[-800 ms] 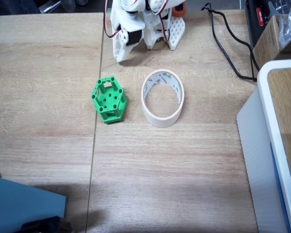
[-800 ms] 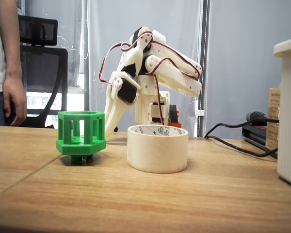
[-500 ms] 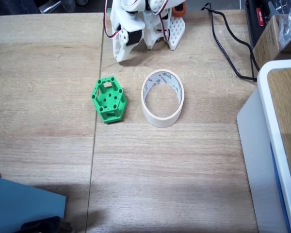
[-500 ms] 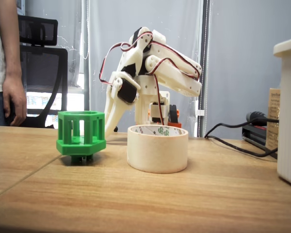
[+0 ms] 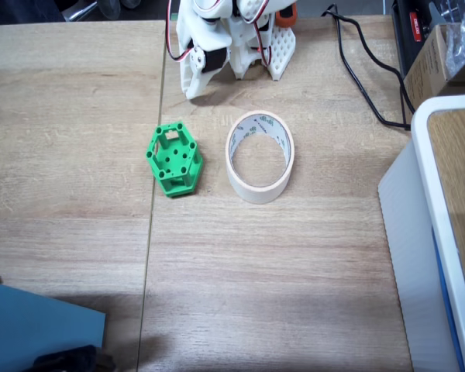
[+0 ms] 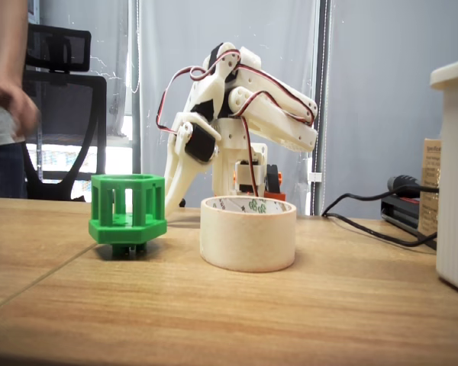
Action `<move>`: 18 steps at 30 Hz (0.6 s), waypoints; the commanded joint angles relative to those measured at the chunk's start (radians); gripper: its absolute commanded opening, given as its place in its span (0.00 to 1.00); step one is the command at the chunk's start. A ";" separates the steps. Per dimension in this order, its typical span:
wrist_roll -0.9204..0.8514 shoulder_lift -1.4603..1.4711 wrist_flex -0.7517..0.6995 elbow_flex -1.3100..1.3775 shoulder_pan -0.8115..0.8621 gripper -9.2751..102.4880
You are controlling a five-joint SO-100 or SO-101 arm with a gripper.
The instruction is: Grasp a component and put it in the bin.
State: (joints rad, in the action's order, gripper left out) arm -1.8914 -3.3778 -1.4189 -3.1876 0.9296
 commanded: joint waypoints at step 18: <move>-0.011 0.003 -0.008 0.006 -0.005 0.09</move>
State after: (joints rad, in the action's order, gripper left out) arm -1.8914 -3.3778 -1.4189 -3.1876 0.9296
